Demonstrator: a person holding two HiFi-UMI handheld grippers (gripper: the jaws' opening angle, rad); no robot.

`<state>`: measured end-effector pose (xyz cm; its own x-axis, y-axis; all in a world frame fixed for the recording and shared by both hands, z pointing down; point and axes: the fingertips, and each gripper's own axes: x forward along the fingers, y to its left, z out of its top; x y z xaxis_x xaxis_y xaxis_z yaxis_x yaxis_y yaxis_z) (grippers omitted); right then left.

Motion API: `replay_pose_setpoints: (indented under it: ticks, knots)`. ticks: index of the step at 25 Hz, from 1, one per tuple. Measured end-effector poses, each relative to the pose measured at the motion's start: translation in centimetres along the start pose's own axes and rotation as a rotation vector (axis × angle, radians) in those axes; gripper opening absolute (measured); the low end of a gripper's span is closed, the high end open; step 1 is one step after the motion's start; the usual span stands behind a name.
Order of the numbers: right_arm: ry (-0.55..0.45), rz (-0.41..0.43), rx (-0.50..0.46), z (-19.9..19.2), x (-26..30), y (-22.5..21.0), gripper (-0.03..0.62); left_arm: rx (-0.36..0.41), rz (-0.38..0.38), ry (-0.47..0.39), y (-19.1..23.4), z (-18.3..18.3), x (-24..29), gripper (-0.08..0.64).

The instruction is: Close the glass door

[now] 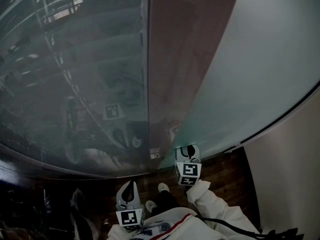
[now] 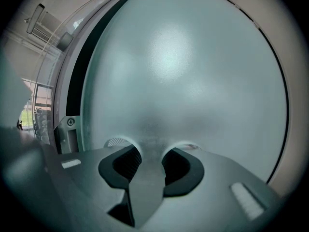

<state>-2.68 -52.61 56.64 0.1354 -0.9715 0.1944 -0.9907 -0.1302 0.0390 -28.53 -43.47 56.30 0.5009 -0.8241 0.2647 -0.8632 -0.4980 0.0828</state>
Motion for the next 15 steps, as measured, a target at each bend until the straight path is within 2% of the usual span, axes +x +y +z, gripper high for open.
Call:
replay_pose_setpoints:
  ticks: [5,10,15]
  knots:
    - [0.0,0.006,-0.006,0.1,0.2,0.0,0.124,0.003,-0.001,-0.046,-0.2,1.3,-0.3,0.003]
    - [-0.001,0.002,-0.009,-0.1,0.5,-0.3,0.126,-0.002,0.017,-0.008,-0.1,-0.3,-2.0,0.003]
    - [-0.003,-0.012,-0.005,-0.4,0.7,-0.6,0.127,0.003,0.037,-0.05,0.3,0.8,-4.0,0.003]
